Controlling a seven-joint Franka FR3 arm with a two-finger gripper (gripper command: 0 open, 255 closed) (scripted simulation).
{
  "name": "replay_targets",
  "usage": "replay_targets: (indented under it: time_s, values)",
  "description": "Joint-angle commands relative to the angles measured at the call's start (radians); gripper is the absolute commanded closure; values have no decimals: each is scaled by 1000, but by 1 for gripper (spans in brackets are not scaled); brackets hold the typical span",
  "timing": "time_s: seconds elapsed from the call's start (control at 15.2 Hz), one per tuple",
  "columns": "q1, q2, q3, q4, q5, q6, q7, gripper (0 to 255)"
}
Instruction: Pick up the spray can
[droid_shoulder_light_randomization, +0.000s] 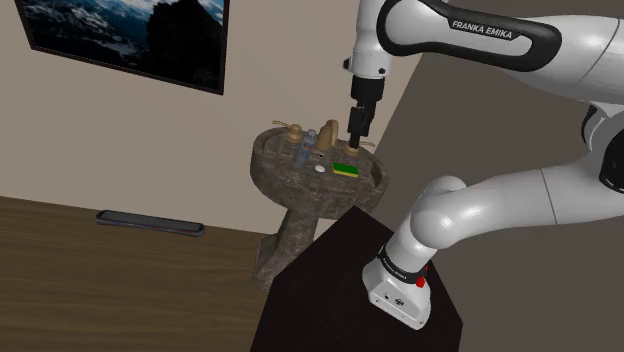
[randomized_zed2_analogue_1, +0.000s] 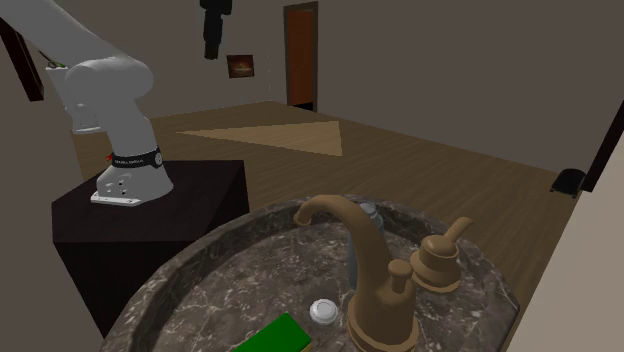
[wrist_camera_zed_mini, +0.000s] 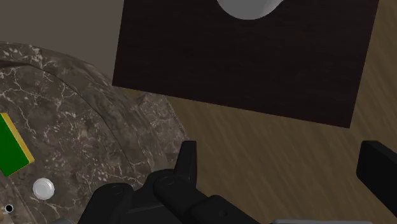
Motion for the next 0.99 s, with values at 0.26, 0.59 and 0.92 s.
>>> replay_targets:
  time_s: [0.26, 0.59, 0.92]
  values:
    - [-36, 90, -56, -3, -36, 115, -39, 0]
    - [-76, 224, -124, 22, -66, 252, -86, 0]
    - [-108, 376, -189, 79, -74, 374, -136, 0]
